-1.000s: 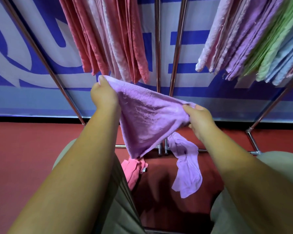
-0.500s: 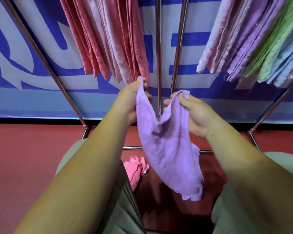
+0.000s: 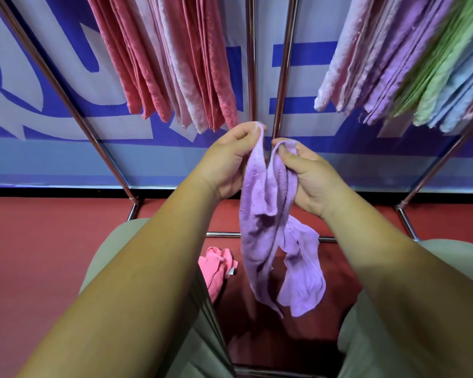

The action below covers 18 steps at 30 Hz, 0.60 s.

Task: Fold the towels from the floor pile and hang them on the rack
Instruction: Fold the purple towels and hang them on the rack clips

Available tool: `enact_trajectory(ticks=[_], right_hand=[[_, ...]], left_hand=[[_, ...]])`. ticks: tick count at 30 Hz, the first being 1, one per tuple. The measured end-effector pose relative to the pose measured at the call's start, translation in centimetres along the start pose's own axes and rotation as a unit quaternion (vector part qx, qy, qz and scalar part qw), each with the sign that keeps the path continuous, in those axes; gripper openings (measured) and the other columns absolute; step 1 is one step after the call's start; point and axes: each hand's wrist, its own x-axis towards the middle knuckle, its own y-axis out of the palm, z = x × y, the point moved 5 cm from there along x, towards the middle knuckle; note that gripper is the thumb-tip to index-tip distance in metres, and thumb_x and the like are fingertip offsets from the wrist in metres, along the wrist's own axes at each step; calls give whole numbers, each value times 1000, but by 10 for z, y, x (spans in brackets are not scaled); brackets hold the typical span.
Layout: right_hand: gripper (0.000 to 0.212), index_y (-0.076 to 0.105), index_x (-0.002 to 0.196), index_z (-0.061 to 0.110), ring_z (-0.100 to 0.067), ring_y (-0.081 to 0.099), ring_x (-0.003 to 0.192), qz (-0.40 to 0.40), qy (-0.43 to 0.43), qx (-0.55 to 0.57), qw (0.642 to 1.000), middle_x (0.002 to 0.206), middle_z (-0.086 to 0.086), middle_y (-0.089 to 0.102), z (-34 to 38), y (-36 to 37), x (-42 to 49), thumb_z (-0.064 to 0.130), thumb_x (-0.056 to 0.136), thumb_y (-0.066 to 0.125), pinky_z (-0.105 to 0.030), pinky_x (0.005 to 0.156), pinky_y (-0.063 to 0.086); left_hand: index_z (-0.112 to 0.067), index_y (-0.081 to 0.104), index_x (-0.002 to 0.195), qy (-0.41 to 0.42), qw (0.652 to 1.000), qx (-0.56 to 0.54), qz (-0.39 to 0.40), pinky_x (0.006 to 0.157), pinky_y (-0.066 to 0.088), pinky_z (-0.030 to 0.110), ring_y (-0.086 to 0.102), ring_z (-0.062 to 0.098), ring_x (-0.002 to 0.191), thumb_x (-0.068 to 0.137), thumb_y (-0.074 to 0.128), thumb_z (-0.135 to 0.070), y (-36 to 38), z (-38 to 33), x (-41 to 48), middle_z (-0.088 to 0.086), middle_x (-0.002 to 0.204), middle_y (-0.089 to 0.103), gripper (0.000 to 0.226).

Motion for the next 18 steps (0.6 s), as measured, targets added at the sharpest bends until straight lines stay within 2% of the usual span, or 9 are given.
enact_trajectory(ticks=[2,4,7,10,13,16,18], right_hand=[[15,65,117,7,-29,68,105,0,-3,4,1000,107,-17,70,-1,-1,2,13,107,58,-51,114,47],[18,64,121,5,-28,67,108,14,-4,15,1000,113,-18,69,-1,0,3,14,107,57,-49,115,46],[20,66,121,3,-27,70,104,28,-6,30,999,111,-17,72,0,3,1,13,104,60,-42,108,52],[12,71,107,7,-24,72,92,19,-11,0,1000,100,-14,74,2,0,1,13,99,66,-38,94,58],[7,71,103,6,-23,71,89,24,-12,-37,999,96,-14,74,2,-1,0,7,100,66,-37,91,57],[10,71,102,3,-21,73,85,34,-14,-61,997,92,-13,77,3,-1,0,2,101,62,-33,86,60],[9,72,104,2,-22,72,87,32,-16,-88,995,93,-13,76,3,0,0,4,99,64,-34,87,59]], left_hand=[[-15,73,110,-6,1000,5,9,81,57,37,63,21,78,105,66,-19,2,3,1,6,85,64,9],[-14,72,112,-3,1000,18,19,78,60,33,69,19,79,107,63,-17,3,4,2,4,86,71,10],[-15,72,112,2,999,39,36,76,59,31,69,19,82,105,65,-16,6,5,1,6,94,72,10],[-14,70,107,8,998,47,47,71,59,28,69,17,81,105,64,-12,8,5,0,8,96,71,7],[-13,71,105,8,997,46,54,79,59,30,70,22,85,105,64,-13,9,6,-1,14,100,72,7],[-14,75,105,-7,997,52,62,90,55,38,67,30,97,103,68,-18,8,8,0,18,104,76,8],[-14,76,103,-15,996,56,65,89,57,37,70,27,93,103,68,-17,9,8,-1,15,102,79,9]])
